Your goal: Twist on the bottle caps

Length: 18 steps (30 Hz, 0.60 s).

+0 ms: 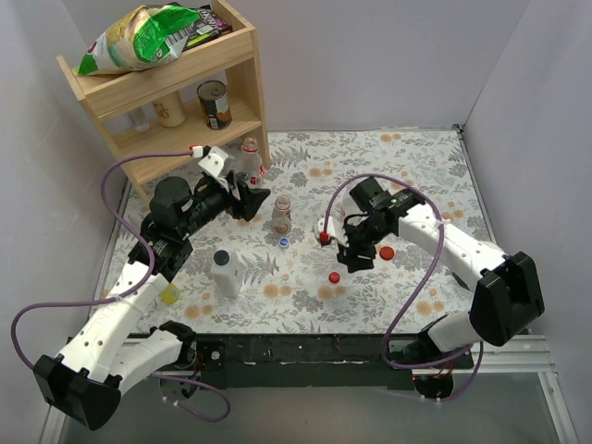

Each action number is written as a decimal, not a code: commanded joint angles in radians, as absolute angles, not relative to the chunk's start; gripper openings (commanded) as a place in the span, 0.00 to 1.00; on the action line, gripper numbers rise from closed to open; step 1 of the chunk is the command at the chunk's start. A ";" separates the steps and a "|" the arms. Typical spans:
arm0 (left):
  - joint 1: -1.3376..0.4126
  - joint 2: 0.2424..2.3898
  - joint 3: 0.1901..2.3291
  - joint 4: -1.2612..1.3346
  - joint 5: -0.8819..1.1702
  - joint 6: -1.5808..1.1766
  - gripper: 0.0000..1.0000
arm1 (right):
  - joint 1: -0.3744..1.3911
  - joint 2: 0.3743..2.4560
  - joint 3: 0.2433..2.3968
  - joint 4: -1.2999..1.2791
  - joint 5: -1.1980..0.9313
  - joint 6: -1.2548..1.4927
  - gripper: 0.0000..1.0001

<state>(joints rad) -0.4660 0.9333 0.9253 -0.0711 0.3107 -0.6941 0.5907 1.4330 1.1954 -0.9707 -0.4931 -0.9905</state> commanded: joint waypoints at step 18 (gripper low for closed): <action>-0.344 0.919 0.985 -0.120 0.433 -0.753 0.00 | 0.758 1.611 0.951 -0.569 -0.357 -1.172 0.57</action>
